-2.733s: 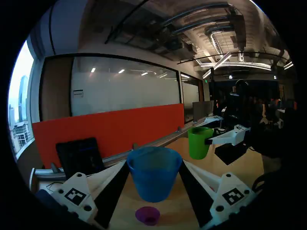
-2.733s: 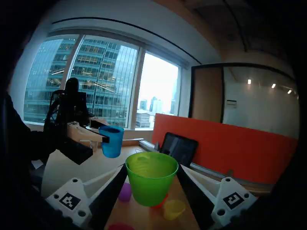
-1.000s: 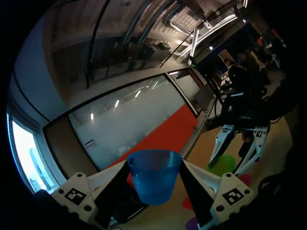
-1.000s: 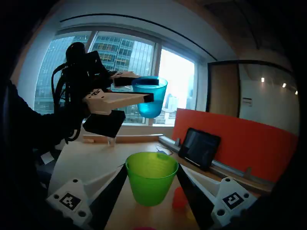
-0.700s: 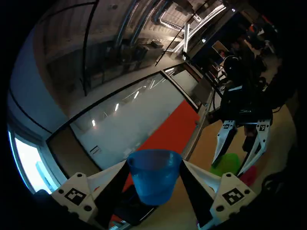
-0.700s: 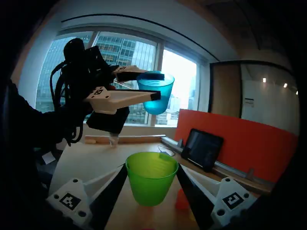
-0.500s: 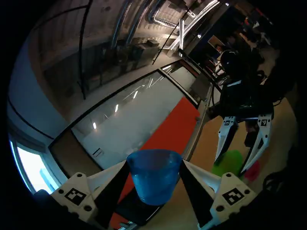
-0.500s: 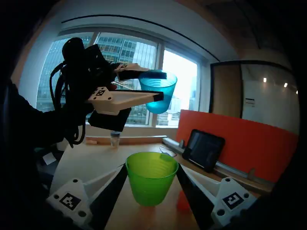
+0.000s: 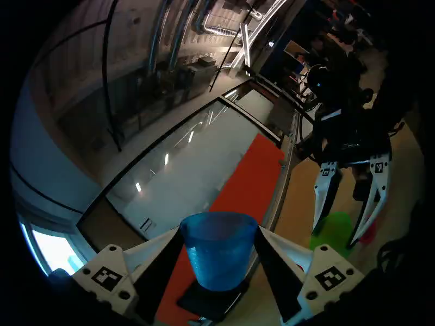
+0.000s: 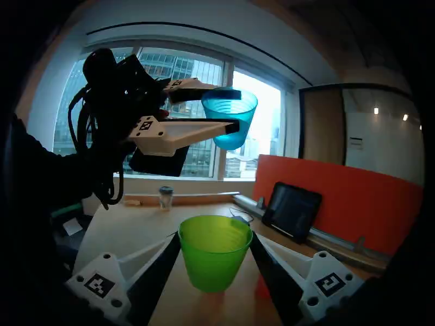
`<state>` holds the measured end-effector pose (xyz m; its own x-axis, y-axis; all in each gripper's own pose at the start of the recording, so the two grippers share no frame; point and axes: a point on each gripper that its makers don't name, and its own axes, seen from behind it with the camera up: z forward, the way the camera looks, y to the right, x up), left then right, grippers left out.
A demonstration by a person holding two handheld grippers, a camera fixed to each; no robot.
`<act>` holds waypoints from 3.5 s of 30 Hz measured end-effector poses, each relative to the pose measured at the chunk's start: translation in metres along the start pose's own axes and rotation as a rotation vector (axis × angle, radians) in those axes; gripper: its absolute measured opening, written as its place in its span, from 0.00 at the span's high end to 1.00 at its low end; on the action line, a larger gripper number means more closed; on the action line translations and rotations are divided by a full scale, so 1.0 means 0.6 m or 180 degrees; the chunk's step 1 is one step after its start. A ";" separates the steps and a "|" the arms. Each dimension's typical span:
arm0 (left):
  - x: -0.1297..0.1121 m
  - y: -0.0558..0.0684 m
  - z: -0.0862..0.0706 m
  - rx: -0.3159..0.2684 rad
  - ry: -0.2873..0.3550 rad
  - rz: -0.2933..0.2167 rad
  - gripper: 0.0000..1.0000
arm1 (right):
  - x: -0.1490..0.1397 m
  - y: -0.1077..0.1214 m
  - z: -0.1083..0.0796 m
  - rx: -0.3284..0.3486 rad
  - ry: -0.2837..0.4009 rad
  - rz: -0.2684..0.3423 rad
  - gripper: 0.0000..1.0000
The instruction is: Pour water
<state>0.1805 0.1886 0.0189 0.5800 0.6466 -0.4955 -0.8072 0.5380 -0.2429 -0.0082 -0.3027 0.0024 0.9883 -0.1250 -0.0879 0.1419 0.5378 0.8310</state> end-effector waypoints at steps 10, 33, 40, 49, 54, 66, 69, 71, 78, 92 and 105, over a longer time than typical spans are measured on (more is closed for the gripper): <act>0.005 0.003 0.007 -0.0011 0.0003 0.0205 0.13 | -0.005 0.000 0.003 0.0019 -0.0010 0.0008 0.07; 0.025 -0.003 0.011 0.0050 0.0043 0.0621 0.13 | -0.010 0.002 0.005 0.0028 -0.0006 0.0034 0.07; 0.031 -0.007 0.009 0.0075 0.0073 0.0680 0.13 | -0.008 0.003 0.004 0.0023 0.0000 0.0025 0.08; 0.036 -0.012 0.009 0.0105 0.0075 0.0794 0.13 | -0.006 0.005 0.002 0.0020 0.0003 0.0012 0.07; 0.037 -0.007 0.008 0.0090 0.0073 0.0855 0.13 | -0.006 0.005 0.000 0.0015 0.0001 0.0006 0.08; 0.055 -0.015 0.005 0.0110 0.0104 0.1005 0.13 | -0.001 0.007 -0.003 0.0002 0.0019 -0.0009 0.08; 0.059 -0.016 0.004 0.0109 0.0114 0.1041 0.13 | 0.000 0.008 -0.005 -0.0002 0.0023 -0.0021 0.08; 0.061 -0.016 0.003 0.0110 0.0123 0.1063 0.13 | 0.002 0.009 -0.006 -0.0005 0.0032 -0.0028 0.08; 0.067 -0.014 0.003 0.0109 0.0134 0.1147 0.13 | 0.007 0.010 -0.010 -0.0016 0.0052 -0.0044 0.08; 0.073 -0.015 0.004 0.0128 0.0148 0.1268 0.13 | 0.012 0.010 -0.012 -0.0013 0.0075 -0.0058 0.08; 0.085 -0.020 0.004 0.0145 0.0178 0.1355 0.13 | 0.016 0.011 -0.015 -0.0031 0.0099 -0.0068 0.08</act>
<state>0.2197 0.2166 -0.0012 0.1884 0.7864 -0.5882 -0.9669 0.2536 0.0295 0.0029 -0.2930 0.0023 0.9863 -0.1106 -0.1226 0.1633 0.5434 0.8234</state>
